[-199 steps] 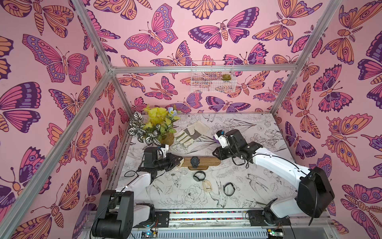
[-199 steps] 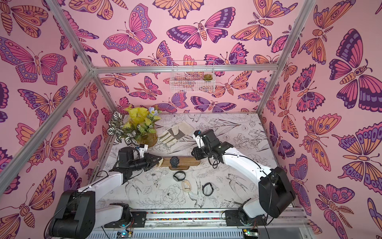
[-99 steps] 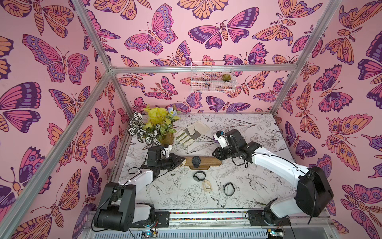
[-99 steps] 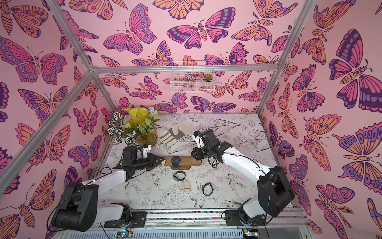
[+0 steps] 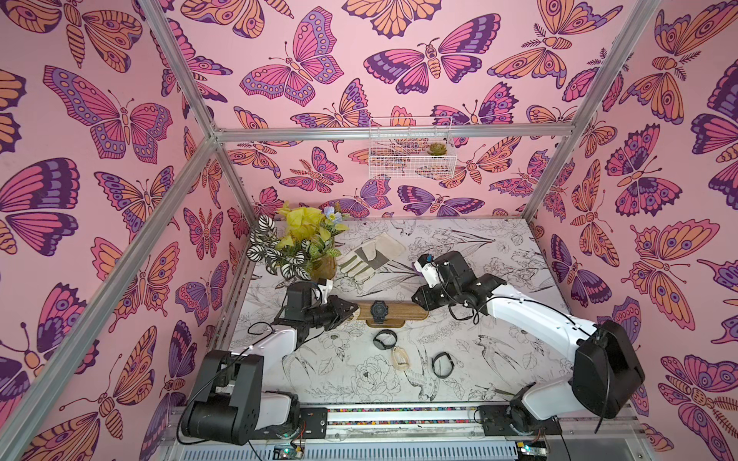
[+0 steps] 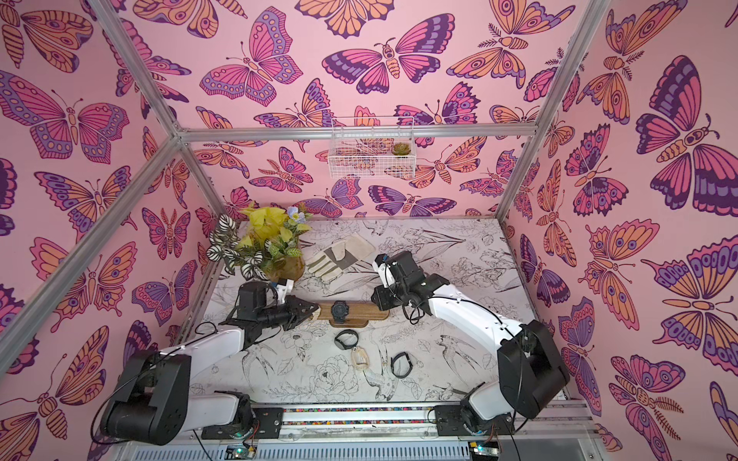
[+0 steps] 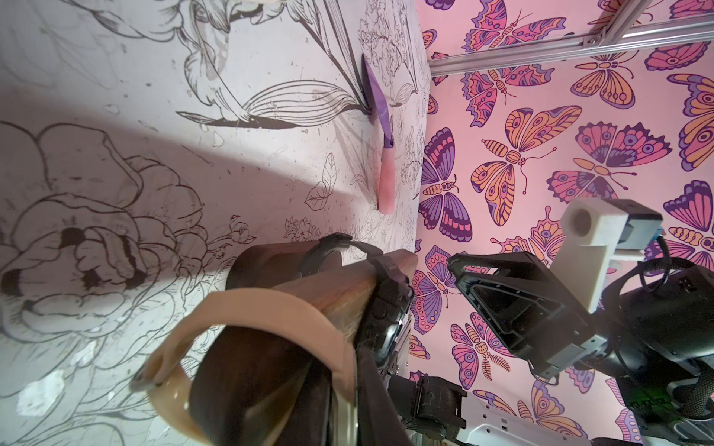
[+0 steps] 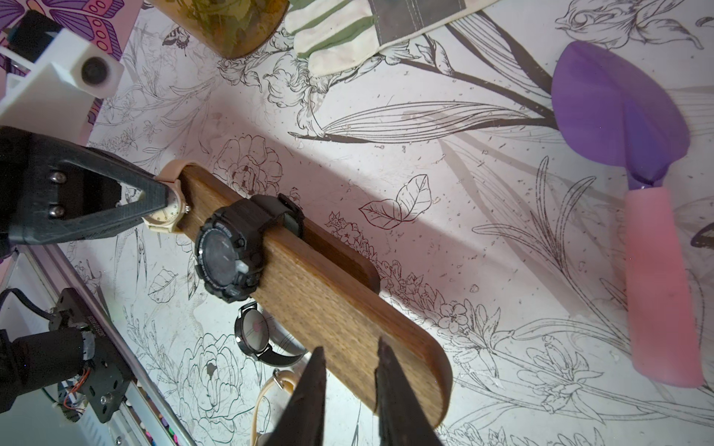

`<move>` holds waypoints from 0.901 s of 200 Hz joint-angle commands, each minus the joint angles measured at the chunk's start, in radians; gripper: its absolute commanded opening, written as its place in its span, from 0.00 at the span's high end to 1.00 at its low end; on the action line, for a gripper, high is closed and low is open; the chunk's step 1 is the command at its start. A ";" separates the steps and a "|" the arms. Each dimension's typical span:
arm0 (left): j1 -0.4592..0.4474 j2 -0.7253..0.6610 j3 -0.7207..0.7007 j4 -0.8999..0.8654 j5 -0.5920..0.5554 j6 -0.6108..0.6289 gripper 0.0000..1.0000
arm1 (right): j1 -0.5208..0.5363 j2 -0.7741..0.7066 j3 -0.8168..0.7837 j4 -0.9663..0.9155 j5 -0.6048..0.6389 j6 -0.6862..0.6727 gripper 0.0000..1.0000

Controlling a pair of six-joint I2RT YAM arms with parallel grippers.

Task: Place watch on stand
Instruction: Place the watch on the stand.

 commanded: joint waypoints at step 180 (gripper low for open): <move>-0.118 0.091 0.046 0.094 -0.030 -0.048 0.68 | -0.005 0.034 -0.018 0.014 -0.034 0.024 0.76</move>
